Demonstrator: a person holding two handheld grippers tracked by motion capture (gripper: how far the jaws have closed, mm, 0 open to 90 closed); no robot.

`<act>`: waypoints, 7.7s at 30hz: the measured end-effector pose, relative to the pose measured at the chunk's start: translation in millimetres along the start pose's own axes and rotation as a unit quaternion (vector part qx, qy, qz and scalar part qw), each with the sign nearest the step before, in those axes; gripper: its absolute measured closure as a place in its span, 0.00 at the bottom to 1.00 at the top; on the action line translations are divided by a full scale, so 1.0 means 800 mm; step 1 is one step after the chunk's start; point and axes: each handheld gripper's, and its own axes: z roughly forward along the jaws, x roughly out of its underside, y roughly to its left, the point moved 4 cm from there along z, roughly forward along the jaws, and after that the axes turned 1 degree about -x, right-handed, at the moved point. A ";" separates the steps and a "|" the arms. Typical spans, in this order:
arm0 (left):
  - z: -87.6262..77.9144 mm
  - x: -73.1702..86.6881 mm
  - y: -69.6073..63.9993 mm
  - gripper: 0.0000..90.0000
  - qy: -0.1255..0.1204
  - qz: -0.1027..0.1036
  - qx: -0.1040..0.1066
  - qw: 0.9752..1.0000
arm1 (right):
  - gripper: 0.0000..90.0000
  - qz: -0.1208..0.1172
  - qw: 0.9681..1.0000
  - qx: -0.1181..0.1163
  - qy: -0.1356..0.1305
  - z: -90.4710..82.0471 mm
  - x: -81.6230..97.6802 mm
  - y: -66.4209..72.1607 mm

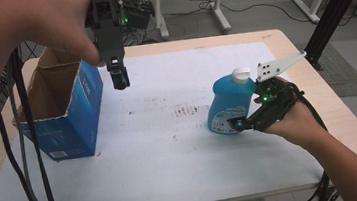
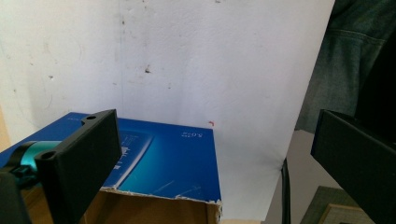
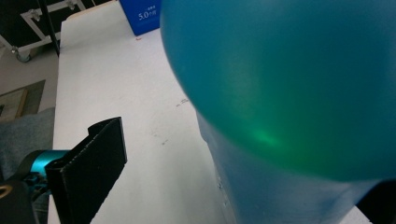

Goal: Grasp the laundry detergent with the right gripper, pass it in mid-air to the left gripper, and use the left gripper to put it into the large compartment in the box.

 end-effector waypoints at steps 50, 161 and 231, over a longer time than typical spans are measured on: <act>0.005 0.002 0.007 0.02 0.004 0.002 0.002 1.000 | 0.31 -0.001 1.000 0.006 -0.028 0.007 0.013 -0.016; -0.008 -0.054 -0.069 0.02 -0.018 0.071 0.006 0.997 | 0.53 -0.133 0.985 -0.110 -0.005 0.076 -0.161 0.120; -0.007 -0.064 -0.067 0.38 -0.028 0.080 0.020 0.996 | 0.53 -0.121 0.985 -0.120 -0.016 0.077 -0.162 0.114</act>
